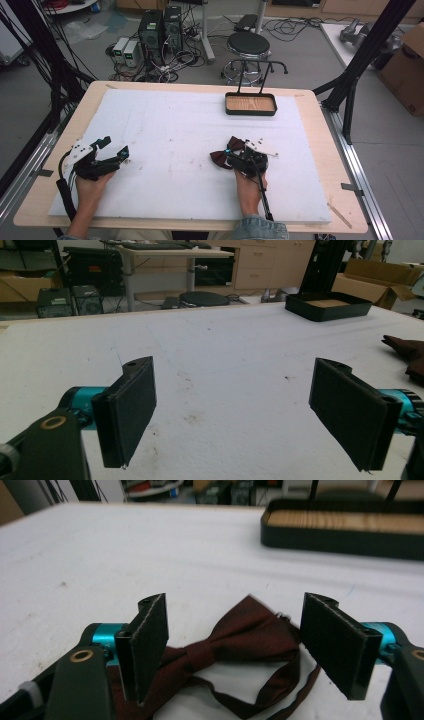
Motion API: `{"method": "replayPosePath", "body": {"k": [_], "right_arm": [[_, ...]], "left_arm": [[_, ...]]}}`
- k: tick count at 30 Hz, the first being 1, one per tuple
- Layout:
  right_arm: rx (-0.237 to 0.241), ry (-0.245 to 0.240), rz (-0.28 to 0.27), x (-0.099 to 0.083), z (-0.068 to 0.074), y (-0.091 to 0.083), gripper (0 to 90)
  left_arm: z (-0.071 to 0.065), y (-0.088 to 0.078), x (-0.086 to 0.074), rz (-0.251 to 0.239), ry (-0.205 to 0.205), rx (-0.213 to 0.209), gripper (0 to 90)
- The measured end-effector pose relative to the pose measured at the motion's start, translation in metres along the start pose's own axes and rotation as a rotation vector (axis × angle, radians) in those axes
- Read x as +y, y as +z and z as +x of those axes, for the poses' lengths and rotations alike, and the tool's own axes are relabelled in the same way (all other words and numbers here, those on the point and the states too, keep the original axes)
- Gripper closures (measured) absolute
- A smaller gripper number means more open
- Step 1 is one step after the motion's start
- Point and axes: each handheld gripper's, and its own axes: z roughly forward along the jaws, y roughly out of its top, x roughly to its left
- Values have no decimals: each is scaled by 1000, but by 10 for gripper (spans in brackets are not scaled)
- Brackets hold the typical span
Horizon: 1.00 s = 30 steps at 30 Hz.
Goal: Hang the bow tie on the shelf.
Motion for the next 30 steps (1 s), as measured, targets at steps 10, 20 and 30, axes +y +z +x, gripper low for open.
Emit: {"method": "replayPosePath", "body": {"k": [10,20,30], "right_arm": [[-13,-1,99,3,8,20,353],[-49,-21,186,7,11,33,446],[-20,30,212,7,7,35,674]], "left_arm": [[-1,1,0,0,1,-6,194],[-1,1,0,0,3,-12,195],[-2,2,0,-1,5,-12,197]]}}
